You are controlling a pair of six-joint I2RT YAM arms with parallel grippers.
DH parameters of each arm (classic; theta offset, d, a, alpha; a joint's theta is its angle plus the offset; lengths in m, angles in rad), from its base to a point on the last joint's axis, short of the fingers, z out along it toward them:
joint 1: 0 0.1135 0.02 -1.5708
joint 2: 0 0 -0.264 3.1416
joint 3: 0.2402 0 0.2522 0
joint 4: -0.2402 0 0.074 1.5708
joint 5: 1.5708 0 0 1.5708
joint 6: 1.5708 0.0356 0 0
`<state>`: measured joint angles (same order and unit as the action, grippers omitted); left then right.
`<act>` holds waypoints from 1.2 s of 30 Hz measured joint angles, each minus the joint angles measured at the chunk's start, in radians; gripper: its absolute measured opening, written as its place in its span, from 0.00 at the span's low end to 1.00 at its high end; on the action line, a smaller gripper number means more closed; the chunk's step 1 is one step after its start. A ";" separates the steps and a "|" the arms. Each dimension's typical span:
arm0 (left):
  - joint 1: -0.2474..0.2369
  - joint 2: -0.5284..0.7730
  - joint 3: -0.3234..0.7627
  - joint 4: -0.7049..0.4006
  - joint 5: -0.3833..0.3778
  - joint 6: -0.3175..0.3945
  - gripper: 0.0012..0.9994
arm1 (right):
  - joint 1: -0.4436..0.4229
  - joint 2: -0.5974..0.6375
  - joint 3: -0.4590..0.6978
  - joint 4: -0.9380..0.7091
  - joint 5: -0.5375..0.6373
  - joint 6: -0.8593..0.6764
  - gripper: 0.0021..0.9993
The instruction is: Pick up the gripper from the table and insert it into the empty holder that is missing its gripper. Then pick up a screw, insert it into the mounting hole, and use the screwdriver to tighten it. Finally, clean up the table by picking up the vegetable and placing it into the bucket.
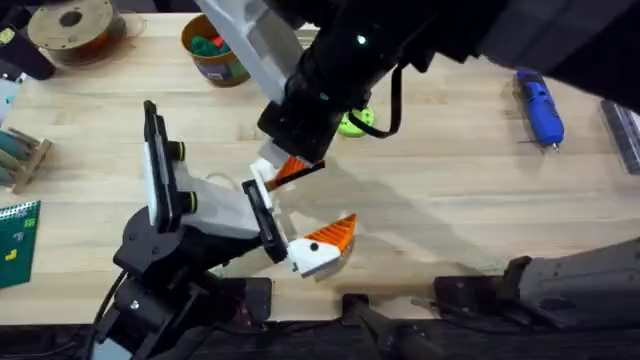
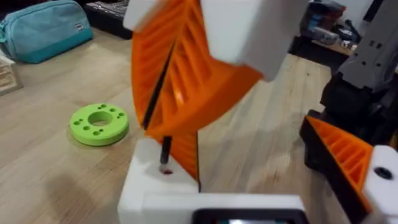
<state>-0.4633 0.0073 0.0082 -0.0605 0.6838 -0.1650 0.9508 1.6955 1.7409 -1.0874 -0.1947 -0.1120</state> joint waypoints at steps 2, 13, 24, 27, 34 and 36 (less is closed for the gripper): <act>0.000 0.000 0.000 0.000 0.000 0.000 0.99 | 0.000 0.001 0.000 -0.004 0.000 0.000 0.01; 0.000 0.001 0.000 -0.002 -0.002 -0.008 0.99 | 0.000 0.024 0.001 -0.005 -0.006 0.000 0.01; 0.000 0.001 0.000 -0.001 -0.003 -0.007 0.99 | 0.000 0.024 0.001 -0.013 -0.020 0.000 0.01; 0.000 0.001 0.000 -0.001 -0.003 -0.007 0.99 | 0.000 0.024 0.001 -0.017 -0.020 -0.005 0.01; 0.000 0.001 0.000 -0.001 -0.003 -0.007 0.99 | 0.000 0.024 0.001 -0.036 -0.015 -0.017 0.01; 0.000 0.001 0.000 -0.001 -0.003 -0.007 0.99 | 0.000 0.024 0.001 -0.035 -0.015 -0.019 0.01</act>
<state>-0.4633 0.0082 0.0082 -0.0616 0.6804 -0.1722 0.9508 1.7199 1.7420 -1.1229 -0.2100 -0.1310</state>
